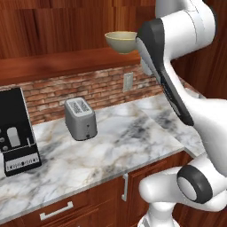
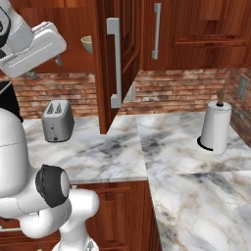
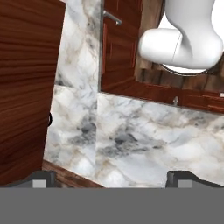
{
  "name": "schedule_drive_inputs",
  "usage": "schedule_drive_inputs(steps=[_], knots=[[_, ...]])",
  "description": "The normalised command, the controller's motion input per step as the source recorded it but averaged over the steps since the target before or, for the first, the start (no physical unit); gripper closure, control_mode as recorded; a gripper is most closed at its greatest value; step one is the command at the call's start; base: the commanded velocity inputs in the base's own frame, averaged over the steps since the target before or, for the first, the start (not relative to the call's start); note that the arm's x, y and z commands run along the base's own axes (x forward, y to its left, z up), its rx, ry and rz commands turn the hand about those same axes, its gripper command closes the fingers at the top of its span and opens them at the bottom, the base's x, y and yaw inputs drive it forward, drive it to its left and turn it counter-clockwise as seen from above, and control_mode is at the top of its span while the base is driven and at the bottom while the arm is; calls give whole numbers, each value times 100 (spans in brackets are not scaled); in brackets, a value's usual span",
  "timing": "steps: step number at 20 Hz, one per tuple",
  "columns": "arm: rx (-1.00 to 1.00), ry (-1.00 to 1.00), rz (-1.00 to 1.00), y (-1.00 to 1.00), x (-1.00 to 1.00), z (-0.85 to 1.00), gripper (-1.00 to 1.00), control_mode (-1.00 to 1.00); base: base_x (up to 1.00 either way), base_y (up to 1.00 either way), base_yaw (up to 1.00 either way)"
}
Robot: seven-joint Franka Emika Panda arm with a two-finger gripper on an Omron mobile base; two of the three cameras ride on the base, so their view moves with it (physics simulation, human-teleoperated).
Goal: Move the bowls from the cabinet to the plates on the dining table.
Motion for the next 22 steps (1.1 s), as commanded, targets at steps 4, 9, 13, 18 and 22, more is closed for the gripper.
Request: schedule_drive_inputs(steps=[4, 9, 13, 18, 22], knots=[[-16, -7, 3, 0, 8, -3, -100, -100, 0, 0, 0], [-10, -4, 0, -2, 15, 9, -100, -100, 0, 0, 0], [-4, -3, 0, -6, 17, 6, -100, -100, 0, 0, 0], [0, -1, 0, -3, 32, 0, -100, -100, 0, 0, 0], [0, 0, 0, -2, 48, -2, -100, -100, 0, 0, 0]])
